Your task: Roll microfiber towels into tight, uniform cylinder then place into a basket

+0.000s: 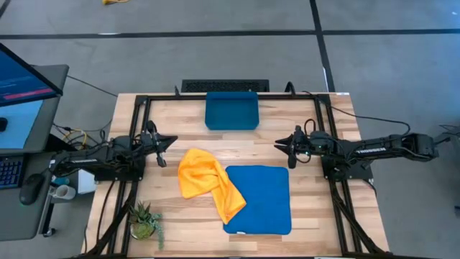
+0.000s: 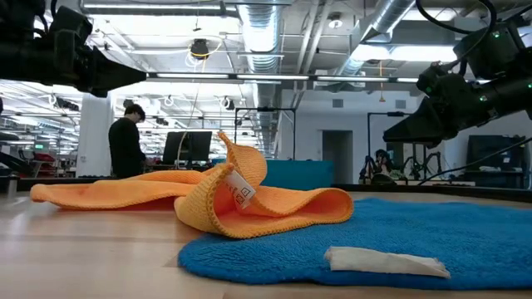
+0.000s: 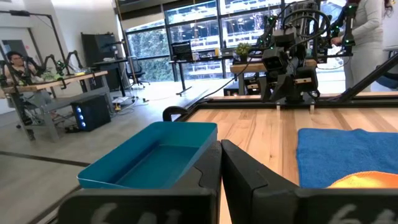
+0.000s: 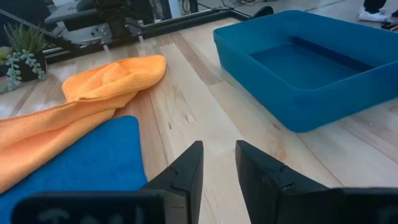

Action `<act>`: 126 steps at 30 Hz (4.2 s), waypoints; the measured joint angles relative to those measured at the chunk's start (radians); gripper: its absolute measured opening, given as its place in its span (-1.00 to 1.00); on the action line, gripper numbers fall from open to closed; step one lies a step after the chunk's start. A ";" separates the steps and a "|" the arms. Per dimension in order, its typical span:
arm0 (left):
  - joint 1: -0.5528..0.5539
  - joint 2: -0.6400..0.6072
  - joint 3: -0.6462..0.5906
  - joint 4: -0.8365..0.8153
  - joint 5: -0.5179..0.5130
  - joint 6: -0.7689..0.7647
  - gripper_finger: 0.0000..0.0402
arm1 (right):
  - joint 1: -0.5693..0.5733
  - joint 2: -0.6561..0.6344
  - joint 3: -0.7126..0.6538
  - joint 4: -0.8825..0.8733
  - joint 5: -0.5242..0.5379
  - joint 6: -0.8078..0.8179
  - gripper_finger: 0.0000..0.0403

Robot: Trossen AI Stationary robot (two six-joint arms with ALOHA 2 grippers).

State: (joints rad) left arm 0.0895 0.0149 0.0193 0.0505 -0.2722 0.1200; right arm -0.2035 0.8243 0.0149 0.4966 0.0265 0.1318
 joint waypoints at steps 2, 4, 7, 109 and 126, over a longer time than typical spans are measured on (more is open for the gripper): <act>0.000 0.000 0.000 0.000 0.000 0.000 -1.00 | 0.000 0.000 0.000 0.000 0.000 0.000 -0.42; 0.000 0.000 0.000 0.000 0.000 0.000 -1.00 | 0.000 0.000 0.000 0.000 0.000 0.000 -0.42; 0.000 0.000 0.000 0.000 0.000 0.000 -1.00 | 0.000 0.000 0.000 0.000 0.000 0.000 -0.42; 0.000 0.000 0.000 -0.006 0.000 0.000 -1.00 | 0.402 0.574 0.809 -0.444 0.225 0.158 -0.42; 0.000 0.000 0.000 -0.006 0.001 0.000 -1.00 | 0.430 0.882 0.876 -0.253 0.177 0.327 -0.04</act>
State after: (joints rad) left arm 0.0891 0.0151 0.0196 0.0444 -0.2710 0.1200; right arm 0.2261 1.7062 0.8911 0.2434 0.2032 0.4590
